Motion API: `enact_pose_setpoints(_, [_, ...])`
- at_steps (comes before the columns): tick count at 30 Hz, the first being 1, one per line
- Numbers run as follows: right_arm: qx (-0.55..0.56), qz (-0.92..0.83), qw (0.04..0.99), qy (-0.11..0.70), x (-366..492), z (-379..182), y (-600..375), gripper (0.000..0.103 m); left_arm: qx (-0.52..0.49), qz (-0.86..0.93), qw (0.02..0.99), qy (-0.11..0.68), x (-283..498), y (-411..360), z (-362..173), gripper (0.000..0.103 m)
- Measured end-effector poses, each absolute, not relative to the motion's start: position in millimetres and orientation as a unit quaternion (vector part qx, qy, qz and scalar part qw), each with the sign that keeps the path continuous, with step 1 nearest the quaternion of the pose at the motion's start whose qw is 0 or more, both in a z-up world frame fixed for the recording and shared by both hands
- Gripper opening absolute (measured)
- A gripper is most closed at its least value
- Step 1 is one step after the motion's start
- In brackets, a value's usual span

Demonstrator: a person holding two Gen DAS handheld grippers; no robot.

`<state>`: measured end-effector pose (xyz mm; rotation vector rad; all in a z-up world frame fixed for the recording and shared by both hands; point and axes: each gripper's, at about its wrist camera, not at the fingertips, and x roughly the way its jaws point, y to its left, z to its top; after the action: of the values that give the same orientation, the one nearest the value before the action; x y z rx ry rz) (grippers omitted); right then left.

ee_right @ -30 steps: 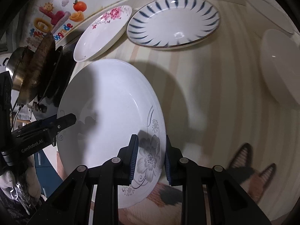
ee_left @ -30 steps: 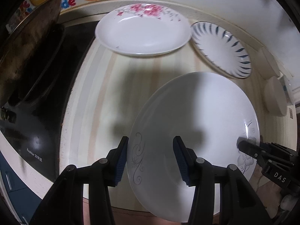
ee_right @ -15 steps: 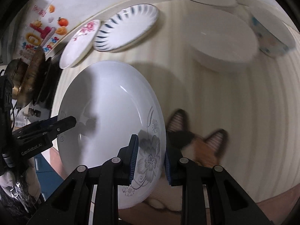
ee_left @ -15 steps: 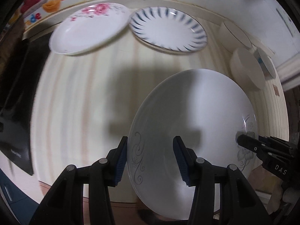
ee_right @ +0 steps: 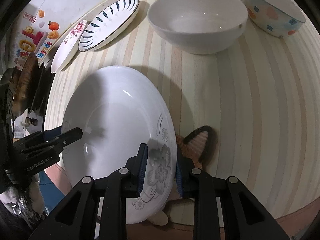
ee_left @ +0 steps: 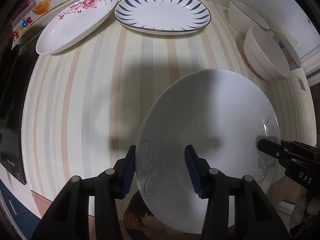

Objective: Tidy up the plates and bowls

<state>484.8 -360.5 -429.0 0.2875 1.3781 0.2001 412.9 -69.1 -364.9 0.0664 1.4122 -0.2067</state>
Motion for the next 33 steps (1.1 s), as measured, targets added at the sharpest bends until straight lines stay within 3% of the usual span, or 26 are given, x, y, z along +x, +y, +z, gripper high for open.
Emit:
enact_pose_setpoints(10, [0.117, 0.094, 0.753, 0.641, 495, -429, -348, 0.027, 0.029, -0.088, 0.757, 0.646, 403, -69, -362, 0.045])
enact_pose_setpoints(17, [0.116, 0.06, 0.779, 0.613, 492, -368, -347, 0.028, 0.008, -0.061, 0.807, 0.587, 420, -18, -292, 0.048])
enact_pose_setpoints(20, [0.108, 0.071, 0.808, 0.574, 500, -320, -324, 0.043, -0.018, -0.029, 0.824, 0.565, 443, 17, -275, 0.049])
enact_pose_setpoints(22, [0.101, 0.098, 0.821, 0.553, 526, -297, -295, 0.058, -0.042, -0.008, 0.825, 0.564, 466, 45, -277, 0.05])
enact_pose_setpoints(26, [0.091, 0.143, 0.828, 0.534, 599, -295, -237, 0.058, -0.096, 0.027, 0.813, 0.574, 509, 91, -298, 0.049])
enact_pose_setpoints(33, [0.039, 0.179, 0.815, 0.549, 769, -351, -138, 0.056, -0.117, 0.061, 0.801, 0.584, 549, 107, -328, 0.049])
